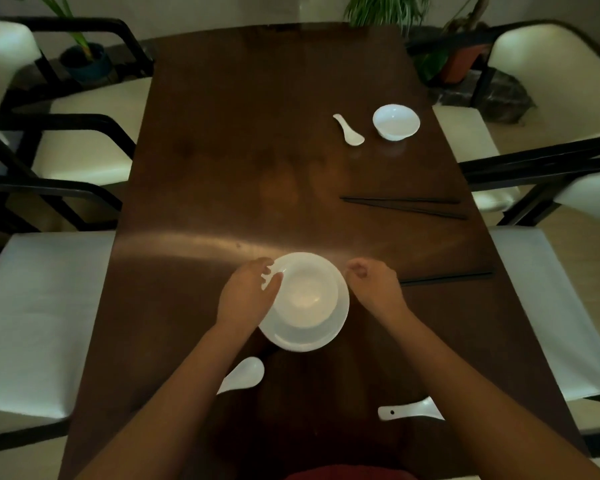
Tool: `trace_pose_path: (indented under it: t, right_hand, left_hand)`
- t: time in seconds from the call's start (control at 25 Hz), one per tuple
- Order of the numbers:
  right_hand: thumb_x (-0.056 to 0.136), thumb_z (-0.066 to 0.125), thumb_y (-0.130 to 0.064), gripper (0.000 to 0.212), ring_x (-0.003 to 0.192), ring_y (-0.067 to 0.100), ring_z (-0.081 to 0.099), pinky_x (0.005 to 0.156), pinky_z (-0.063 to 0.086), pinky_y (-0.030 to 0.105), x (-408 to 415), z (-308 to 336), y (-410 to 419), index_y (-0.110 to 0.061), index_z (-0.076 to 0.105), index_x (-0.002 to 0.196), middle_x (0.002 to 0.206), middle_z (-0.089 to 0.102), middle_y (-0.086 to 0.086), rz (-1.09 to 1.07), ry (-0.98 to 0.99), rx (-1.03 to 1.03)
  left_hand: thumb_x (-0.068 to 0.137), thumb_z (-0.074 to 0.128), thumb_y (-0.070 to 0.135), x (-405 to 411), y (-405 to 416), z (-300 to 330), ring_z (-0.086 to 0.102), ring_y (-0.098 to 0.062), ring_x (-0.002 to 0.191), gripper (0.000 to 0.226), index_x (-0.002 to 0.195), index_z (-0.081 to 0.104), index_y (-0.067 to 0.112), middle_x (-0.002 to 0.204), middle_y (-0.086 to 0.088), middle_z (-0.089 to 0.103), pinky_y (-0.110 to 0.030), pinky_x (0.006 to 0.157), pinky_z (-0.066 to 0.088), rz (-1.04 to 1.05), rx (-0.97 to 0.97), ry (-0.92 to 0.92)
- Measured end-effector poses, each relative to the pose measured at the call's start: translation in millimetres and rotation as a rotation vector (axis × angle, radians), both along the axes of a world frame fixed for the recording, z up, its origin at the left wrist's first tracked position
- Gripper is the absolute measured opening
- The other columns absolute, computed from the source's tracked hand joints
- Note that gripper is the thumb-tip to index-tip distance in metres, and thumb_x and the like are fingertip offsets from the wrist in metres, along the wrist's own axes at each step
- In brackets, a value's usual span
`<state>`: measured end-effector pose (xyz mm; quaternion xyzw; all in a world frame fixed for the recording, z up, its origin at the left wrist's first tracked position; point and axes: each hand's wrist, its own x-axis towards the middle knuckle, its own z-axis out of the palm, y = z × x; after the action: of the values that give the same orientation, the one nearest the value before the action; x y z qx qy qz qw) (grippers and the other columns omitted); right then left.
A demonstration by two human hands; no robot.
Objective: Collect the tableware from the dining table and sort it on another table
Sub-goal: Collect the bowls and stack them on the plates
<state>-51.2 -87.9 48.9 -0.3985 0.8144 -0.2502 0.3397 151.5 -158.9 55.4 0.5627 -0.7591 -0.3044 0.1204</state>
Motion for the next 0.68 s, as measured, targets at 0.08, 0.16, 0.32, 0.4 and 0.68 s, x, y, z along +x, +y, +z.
trace_pose_path:
  t: [0.08, 0.16, 0.32, 0.4, 0.68]
  right_hand:
    - [0.089, 0.052, -0.02, 0.025, 0.101, 0.027, 0.058, 0.084, 0.048, 0.04, -24.0, 18.3, -9.9, -0.012, 0.064, 0.109, 0.107, 0.065, 0.009, 0.144, 0.276, -0.076]
    - [0.087, 0.055, -0.021, 0.029, 0.107, 0.027, 0.053, 0.086, 0.047, 0.04, -54.5, 36.6, -27.5, -0.012, 0.062, 0.114, 0.112, 0.061, 0.009, 0.264, 0.533, -0.182]
    - [0.082, 0.061, -0.023, 0.035, 0.11, 0.03, 0.053, 0.09, 0.045, 0.042, -125.4, 61.5, -75.4, -0.012, 0.061, 0.115, 0.115, 0.06, 0.013, 0.265, 0.812, -0.282]
    - [0.083, 0.059, -0.027, 0.039, 0.112, 0.028, 0.05, 0.091, 0.043, 0.041, -158.7, 64.4, -100.2, -0.014, 0.056, 0.12, 0.12, 0.057, 0.011, 0.235, 0.871, -0.254]
    - [0.088, 0.051, -0.028, 0.043, 0.115, 0.023, 0.045, 0.088, 0.043, 0.034, -265.0, 16.3, -192.9, -0.02, 0.043, 0.129, 0.134, 0.045, 0.007, 0.198, 0.824, -0.181]
  left_hand:
    - [0.09, 0.051, 0.038, -25.6, -22.2, 15.6, 0.057, -0.022, 0.104, 0.04, 0.123, 0.054, 0.016, 0.117, -0.005, 0.061, -0.033, 0.088, 0.042, -0.221, -0.199, -0.086]
    - [0.091, 0.047, 0.04, -60.8, -49.8, 30.7, 0.052, -0.022, 0.114, 0.046, 0.131, 0.045, 0.018, 0.126, -0.004, 0.056, -0.04, 0.101, 0.034, -0.369, -0.345, -0.182]
    - [0.092, 0.042, 0.042, -144.5, -107.9, 48.8, 0.047, -0.021, 0.122, 0.049, 0.135, 0.039, 0.02, 0.133, -0.004, 0.05, -0.044, 0.109, 0.023, -0.441, -0.465, -0.277]
    - [0.092, 0.04, 0.041, -184.2, -135.2, 52.0, 0.049, -0.021, 0.119, 0.045, 0.132, 0.041, 0.02, 0.13, -0.003, 0.052, -0.044, 0.108, 0.025, -0.436, -0.495, -0.302]
    - [0.092, 0.042, 0.038, -303.0, -224.8, 18.4, 0.05, -0.022, 0.116, 0.044, 0.132, 0.04, 0.021, 0.127, -0.002, 0.054, -0.039, 0.102, 0.031, -0.461, -0.577, -0.392]
